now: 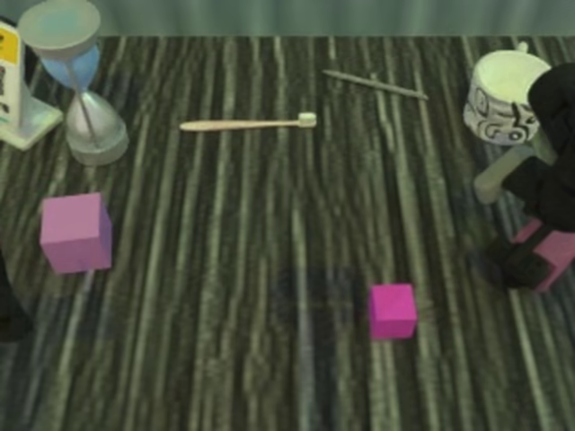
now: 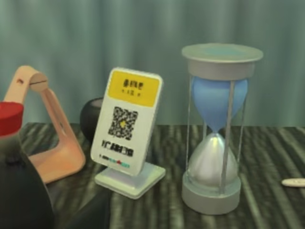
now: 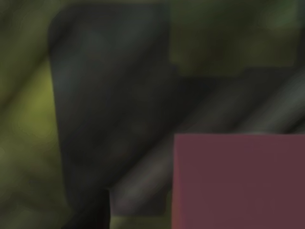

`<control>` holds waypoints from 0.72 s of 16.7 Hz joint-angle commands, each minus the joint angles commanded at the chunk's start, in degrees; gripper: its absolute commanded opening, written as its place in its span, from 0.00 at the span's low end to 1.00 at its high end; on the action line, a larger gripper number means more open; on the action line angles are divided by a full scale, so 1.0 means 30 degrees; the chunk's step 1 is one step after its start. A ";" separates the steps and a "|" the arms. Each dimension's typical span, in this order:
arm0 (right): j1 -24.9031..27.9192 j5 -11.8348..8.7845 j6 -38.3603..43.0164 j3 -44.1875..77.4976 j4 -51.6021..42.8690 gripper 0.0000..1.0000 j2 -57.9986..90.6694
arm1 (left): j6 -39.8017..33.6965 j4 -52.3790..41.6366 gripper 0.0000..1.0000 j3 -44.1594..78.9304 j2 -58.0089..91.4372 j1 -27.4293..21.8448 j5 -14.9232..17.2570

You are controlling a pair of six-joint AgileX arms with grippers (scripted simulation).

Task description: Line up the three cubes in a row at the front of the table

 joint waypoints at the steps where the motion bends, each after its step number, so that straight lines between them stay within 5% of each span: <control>1: 0.0005 0.0001 0.0006 -0.0211 0.0314 1.00 0.0147 | 0.0000 0.0000 1.00 0.0000 0.0000 0.0000 0.0000; 5: 0.0007 0.0002 0.0008 -0.0283 0.0419 1.00 0.0197 | 0.0000 0.0000 1.00 0.0000 0.0000 0.0000 0.0000; 12: 0.0007 0.0002 0.0008 -0.0283 0.0419 0.47 0.0197 | 0.0000 0.0000 1.00 0.0000 0.0000 0.0000 0.0000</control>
